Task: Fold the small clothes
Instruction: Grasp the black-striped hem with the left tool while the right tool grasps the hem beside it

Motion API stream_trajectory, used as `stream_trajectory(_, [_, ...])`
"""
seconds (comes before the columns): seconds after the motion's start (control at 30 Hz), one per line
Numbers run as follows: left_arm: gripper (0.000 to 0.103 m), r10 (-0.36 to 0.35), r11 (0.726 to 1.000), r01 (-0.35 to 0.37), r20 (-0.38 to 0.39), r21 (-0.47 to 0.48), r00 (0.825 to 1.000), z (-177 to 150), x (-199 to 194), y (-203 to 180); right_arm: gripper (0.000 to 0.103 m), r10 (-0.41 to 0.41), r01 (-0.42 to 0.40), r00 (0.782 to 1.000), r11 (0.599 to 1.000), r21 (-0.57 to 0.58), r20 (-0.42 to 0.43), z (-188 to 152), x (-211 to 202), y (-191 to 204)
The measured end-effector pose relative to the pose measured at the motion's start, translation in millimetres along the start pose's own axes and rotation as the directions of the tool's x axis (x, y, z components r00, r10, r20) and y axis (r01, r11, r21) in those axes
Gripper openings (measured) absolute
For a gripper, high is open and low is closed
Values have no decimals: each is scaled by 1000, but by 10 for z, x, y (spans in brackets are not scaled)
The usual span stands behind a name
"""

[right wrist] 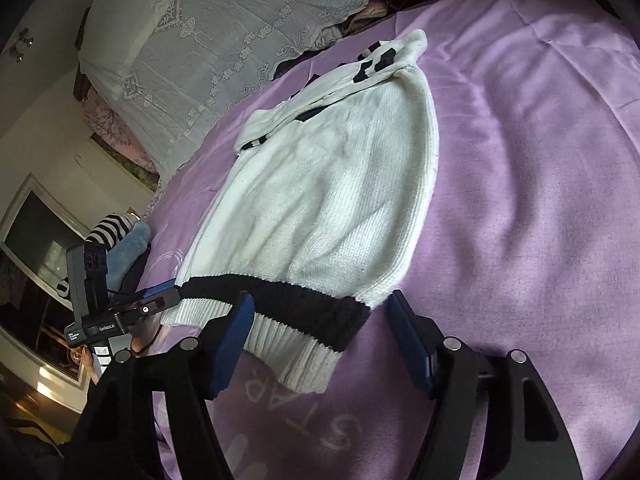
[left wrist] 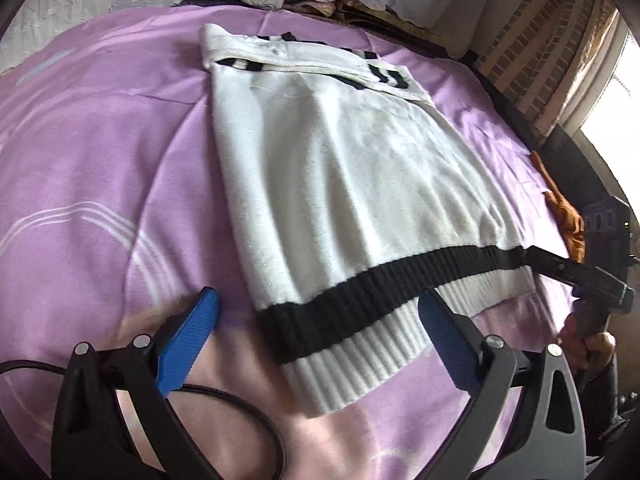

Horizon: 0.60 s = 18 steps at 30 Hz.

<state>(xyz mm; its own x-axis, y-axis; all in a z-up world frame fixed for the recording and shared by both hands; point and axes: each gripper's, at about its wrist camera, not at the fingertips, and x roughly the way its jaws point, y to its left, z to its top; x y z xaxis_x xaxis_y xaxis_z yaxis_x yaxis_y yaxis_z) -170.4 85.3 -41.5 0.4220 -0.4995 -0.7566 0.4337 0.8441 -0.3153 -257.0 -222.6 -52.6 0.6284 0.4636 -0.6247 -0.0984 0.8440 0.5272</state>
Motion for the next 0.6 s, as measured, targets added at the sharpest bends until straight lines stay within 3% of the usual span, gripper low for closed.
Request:
stream_trajectory(0.1, [80, 58, 998, -58, -1, 15, 998, 21, 100, -56, 70, -33, 33, 999, 998, -51, -11, -24, 32, 93])
stream_trajectory(0.23, [57, 20, 1000, -20, 17, -24, 1000, 11, 6, 51, 64, -7, 6, 999, 999, -46, -31, -49, 6, 69])
stream_trajectory(0.37, [52, -30, 998, 31, 21, -51, 999, -40, -49, 167, 46, -7, 6, 1000, 1000, -22, -27, -50, -1, 6])
stream_trajectory(0.6, [52, -102, 991, 103, 24, -82, 995, -116, -102, 241, 45, -8, 7, 999, 999, -31, -40, -56, 30, 24])
